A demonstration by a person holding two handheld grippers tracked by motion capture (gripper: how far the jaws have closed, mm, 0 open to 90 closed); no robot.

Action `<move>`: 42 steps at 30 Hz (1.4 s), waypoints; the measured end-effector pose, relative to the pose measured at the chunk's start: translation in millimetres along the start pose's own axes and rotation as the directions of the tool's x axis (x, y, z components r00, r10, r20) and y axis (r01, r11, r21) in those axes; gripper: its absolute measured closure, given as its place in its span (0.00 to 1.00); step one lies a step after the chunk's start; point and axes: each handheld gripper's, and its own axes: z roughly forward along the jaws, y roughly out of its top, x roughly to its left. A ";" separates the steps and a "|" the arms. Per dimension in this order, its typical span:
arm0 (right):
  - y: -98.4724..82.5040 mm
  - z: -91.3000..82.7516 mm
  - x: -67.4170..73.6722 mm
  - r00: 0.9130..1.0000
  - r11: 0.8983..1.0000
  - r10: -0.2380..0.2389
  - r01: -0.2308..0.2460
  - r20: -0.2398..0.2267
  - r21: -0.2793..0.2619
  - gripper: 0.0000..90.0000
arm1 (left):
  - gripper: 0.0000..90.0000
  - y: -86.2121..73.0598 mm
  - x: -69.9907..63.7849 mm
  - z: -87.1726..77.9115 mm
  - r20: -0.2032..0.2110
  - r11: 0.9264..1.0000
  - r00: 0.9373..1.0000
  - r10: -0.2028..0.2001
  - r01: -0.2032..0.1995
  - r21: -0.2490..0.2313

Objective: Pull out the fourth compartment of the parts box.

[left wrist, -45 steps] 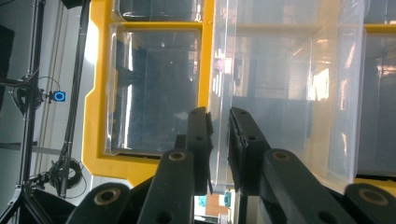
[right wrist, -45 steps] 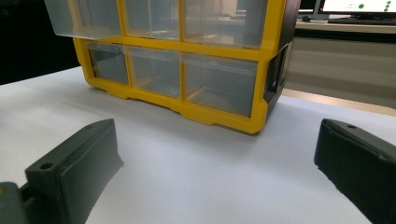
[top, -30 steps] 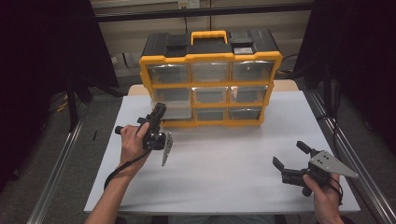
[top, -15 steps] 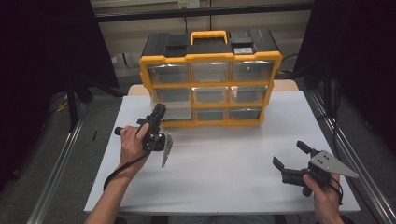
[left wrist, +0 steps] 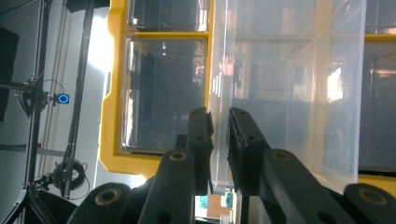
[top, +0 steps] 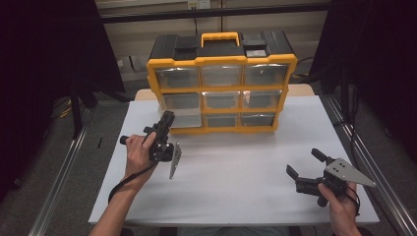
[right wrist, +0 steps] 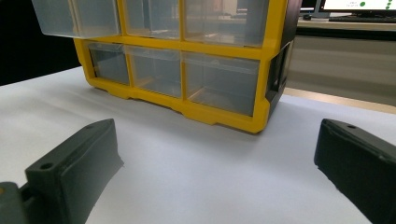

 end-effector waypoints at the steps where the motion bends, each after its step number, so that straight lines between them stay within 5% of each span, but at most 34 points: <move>1: 0.1 -0.2 0.0 1.000 1.000 -0.001 0.001 -0.001 -0.001 0.00 | 0.89 0.6 1.3 -1.0 -0.006 1.000 1.000 0.016 -0.016 -0.004; 3: 0.2 -0.7 0.1 1.000 1.000 -0.003 0.003 0.002 -0.003 0.00 | 0.89 1.4 3.3 -3.7 -0.005 0.999 0.999 0.040 -0.040 0.013; 9: 0.2 -1.2 -0.2 1.000 1.000 -0.001 0.001 0.002 -0.004 0.00 | 0.89 1.8 0.9 -4.8 -0.007 1.000 1.000 0.016 -0.016 -0.003; 19: 0.3 -0.9 0.1 1.000 1.000 0.000 0.000 0.004 -0.008 0.00 | 0.89 3.2 3.8 -9.7 -0.006 0.999 0.999 0.046 -0.046 0.019; 20: 0.4 -0.9 0.3 1.000 1.000 -0.002 0.002 -0.001 -0.009 0.00 | 0.89 3.5 1.3 -8.7 -0.014 1.000 1.000 0.016 -0.016 -0.006; 42: 1.0 -2.4 0.4 1.000 1.000 -0.006 0.006 -0.002 -0.009 0.00 | 0.87 3.9 -2.5 -8.7 0.011 1.000 1.000 -0.021 0.021 -0.010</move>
